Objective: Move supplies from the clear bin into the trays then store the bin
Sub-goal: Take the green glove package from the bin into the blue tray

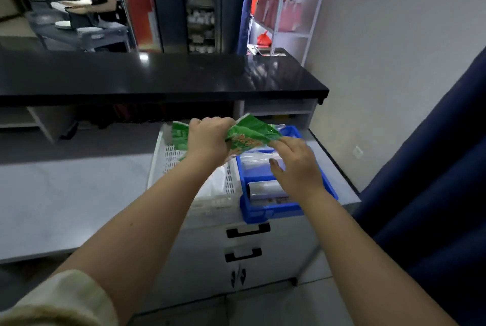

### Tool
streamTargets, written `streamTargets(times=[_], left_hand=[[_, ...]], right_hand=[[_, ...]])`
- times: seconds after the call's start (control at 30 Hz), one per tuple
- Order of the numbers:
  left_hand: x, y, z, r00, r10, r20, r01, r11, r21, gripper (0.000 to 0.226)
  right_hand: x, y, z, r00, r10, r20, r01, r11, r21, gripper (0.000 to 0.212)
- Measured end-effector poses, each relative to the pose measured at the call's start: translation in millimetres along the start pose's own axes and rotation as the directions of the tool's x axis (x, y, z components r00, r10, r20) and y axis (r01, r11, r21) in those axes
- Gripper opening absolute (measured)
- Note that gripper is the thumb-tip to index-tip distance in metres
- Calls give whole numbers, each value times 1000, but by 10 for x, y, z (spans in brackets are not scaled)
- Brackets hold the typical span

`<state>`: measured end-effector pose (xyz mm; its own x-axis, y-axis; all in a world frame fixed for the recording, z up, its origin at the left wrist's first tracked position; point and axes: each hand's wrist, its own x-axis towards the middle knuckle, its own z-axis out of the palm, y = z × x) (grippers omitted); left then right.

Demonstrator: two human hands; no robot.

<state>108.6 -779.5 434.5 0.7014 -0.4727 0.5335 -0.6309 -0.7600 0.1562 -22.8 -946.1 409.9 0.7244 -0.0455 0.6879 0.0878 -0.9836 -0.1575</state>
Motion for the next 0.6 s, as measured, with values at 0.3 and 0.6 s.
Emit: streamTargets(times=[0.3,0.6], left_hand=[[770,22,666,995,97,14,-97,995,10,22],[1411,-210,1193,986,99,-136,-116,986,-116,40]], right_hand=[[1043,279,437,998,-60,-21,59,998,-26,51],[1793,883,847,997,64,-44,-59,991,116,5]])
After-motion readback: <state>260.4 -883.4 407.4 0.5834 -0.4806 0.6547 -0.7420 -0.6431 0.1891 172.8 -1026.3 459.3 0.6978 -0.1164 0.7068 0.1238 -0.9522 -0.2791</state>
